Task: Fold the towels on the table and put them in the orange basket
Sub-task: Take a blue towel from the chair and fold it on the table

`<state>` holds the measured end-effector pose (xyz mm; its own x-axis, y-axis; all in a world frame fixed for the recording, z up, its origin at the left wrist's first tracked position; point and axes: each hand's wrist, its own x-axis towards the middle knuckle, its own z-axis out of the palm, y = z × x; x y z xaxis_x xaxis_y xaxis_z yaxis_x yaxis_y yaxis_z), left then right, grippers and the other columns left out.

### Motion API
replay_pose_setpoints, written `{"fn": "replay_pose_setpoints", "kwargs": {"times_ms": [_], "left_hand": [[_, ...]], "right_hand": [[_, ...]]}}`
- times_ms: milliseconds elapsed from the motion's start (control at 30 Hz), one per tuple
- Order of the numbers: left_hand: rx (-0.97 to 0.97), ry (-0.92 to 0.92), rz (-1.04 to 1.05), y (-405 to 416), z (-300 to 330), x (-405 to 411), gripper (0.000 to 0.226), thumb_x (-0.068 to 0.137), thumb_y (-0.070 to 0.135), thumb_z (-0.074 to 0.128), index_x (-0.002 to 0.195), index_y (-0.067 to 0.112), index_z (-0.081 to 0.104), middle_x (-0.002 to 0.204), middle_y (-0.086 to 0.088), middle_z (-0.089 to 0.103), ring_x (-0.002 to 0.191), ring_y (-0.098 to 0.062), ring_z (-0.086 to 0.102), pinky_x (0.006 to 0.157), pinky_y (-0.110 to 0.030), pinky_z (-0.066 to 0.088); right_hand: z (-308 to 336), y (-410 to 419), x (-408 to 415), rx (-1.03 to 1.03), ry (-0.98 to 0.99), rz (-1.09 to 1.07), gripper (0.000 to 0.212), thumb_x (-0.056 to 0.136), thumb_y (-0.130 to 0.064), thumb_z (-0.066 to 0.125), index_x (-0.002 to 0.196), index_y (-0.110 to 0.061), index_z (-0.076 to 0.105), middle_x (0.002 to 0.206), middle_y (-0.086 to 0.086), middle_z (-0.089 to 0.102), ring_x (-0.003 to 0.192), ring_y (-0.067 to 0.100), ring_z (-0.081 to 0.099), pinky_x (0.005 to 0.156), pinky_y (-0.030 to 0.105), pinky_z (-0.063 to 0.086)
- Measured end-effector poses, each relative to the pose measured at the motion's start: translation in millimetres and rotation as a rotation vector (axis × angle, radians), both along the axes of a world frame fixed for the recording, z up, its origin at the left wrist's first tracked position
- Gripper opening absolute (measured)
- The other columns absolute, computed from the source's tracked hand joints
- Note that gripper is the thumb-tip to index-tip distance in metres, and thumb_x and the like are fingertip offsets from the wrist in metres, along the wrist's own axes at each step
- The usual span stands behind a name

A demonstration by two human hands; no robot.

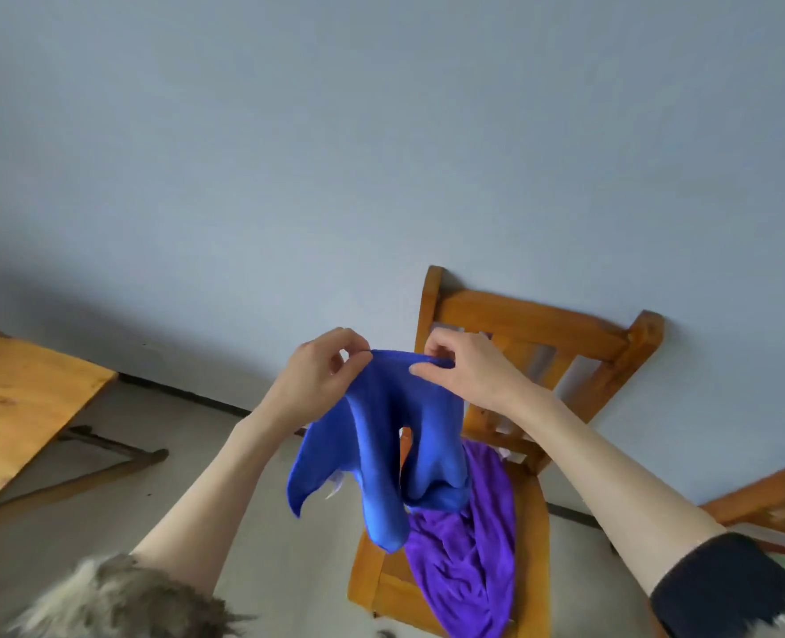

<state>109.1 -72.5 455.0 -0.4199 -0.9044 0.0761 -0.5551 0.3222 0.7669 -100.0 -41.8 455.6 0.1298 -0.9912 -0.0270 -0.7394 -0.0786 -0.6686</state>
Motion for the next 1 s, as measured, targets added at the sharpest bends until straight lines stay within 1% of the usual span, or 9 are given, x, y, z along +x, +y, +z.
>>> {"fn": "replay_pose_setpoints", "kwargs": {"times_ms": [67, 200, 367, 467, 533, 700, 800, 900, 1000], "left_hand": [[-0.053, 0.01, 0.052, 6.4, 25.3, 12.0, 0.019, 0.094, 0.018, 0.05, 0.08, 0.031, 0.053, 0.074, 0.02, 0.058, 0.07, -0.015, 0.052, 0.06, -0.015, 0.041], [-0.118, -0.042, 0.177, 26.1, 64.0, 40.4, 0.017, 0.095, 0.019, 0.046, 0.085, 0.029, 0.053, 0.081, -0.001, 0.064, 0.077, -0.025, 0.054, 0.073, -0.035, 0.046], [-0.191, -0.091, 0.342, 66.6, 98.4, 82.6, 0.016, 0.096, 0.019, 0.045, 0.089, 0.029, 0.054, 0.083, 0.004, 0.064, 0.073, -0.016, 0.055, 0.069, -0.023, 0.044], [-0.238, -0.133, 0.441, 92.8, 112.2, 110.9, 0.017, 0.096, 0.019, 0.046, 0.086, 0.031, 0.054, 0.079, 0.006, 0.063, 0.068, -0.012, 0.054, 0.062, -0.015, 0.04], [-0.26, -0.167, 0.5, 108.8, 121.5, 130.7, 0.018, 0.096, 0.019, 0.047, 0.085, 0.032, 0.054, 0.078, 0.008, 0.062, 0.069, -0.007, 0.054, 0.061, -0.013, 0.04], [-0.32, -0.186, 0.661, 139.6, 139.6, 184.1, 0.02, 0.094, 0.014, 0.052, 0.082, 0.029, 0.056, 0.071, 0.016, 0.056, 0.064, 0.004, 0.051, 0.061, -0.006, 0.036], [-0.353, -0.168, 0.798, 156.4, 141.1, 219.7, 0.012, 0.093, 0.012, 0.053, 0.085, 0.018, 0.061, 0.071, 0.013, 0.054, 0.062, -0.002, 0.048, 0.062, -0.007, 0.036], [-0.392, -0.163, 0.91, 171.1, 138.4, 257.4, 0.01, 0.091, 0.01, 0.055, 0.086, 0.013, 0.062, 0.076, 0.011, 0.054, 0.067, -0.006, 0.047, 0.065, -0.007, 0.033], [-0.392, -0.189, 0.972, 184.7, 132.1, 297.9, 0.014, 0.091, 0.01, 0.056, 0.081, 0.019, 0.06, 0.078, 0.012, 0.053, 0.064, -0.003, 0.046, 0.062, -0.006, 0.034]], "right_hand": [[14.6, -3.8, 12.0, -0.031, -0.04, 0.044, 0.02, 0.087, -0.036, 0.062, 0.079, -0.019, 0.054, 0.075, -0.005, 0.058, 0.07, 0.011, 0.051, 0.063, 0.022, 0.038], [40.7, -7.4, 34.0, 0.0, -0.159, 0.133, 0.019, 0.091, -0.031, 0.056, 0.086, -0.014, 0.062, 0.081, -0.003, 0.064, 0.08, 0.015, 0.059, 0.072, 0.031, 0.047], [66.7, -3.5, 71.8, 0.093, -0.202, 0.334, 0.02, 0.092, -0.011, 0.047, 0.089, -0.017, 0.066, 0.087, -0.008, 0.066, 0.083, 0.006, 0.059, 0.079, 0.023, 0.049], [76.3, -0.5, 103.4, 0.073, -0.132, 0.433, 0.015, 0.09, -0.015, 0.049, 0.082, -0.019, 0.061, 0.085, -0.004, 0.063, 0.08, 0.013, 0.058, 0.078, 0.029, 0.049], [80.0, 1.3, 125.7, 0.044, -0.102, 0.478, 0.011, 0.089, -0.021, 0.054, 0.078, -0.018, 0.057, 0.081, -0.003, 0.06, 0.074, 0.013, 0.053, 0.07, 0.027, 0.046], [95.3, 5.3, 182.0, -0.062, -0.085, 0.545, 0.037, 0.085, -0.036, 0.065, 0.061, -0.019, 0.042, 0.062, -0.006, 0.046, 0.057, 0.009, 0.04, 0.054, 0.02, 0.03], [94.8, 6.3, 220.4, -0.032, -0.128, 0.599, 0.04, 0.089, -0.034, 0.061, 0.056, -0.022, 0.042, 0.056, -0.011, 0.044, 0.052, 0.004, 0.04, 0.049, 0.015, 0.029], [80.9, 2.2, 268.4, -0.052, -0.15, 0.619, 0.025, 0.093, -0.027, 0.054, 0.069, -0.019, 0.056, 0.07, -0.006, 0.057, 0.067, 0.009, 0.051, 0.055, 0.015, 0.035], [63.8, -1.9, 324.7, -0.033, -0.147, 0.637, 0.015, 0.094, -0.02, 0.049, 0.084, -0.015, 0.059, 0.085, -0.002, 0.062, 0.078, 0.012, 0.055, 0.061, 0.016, 0.04]]}}
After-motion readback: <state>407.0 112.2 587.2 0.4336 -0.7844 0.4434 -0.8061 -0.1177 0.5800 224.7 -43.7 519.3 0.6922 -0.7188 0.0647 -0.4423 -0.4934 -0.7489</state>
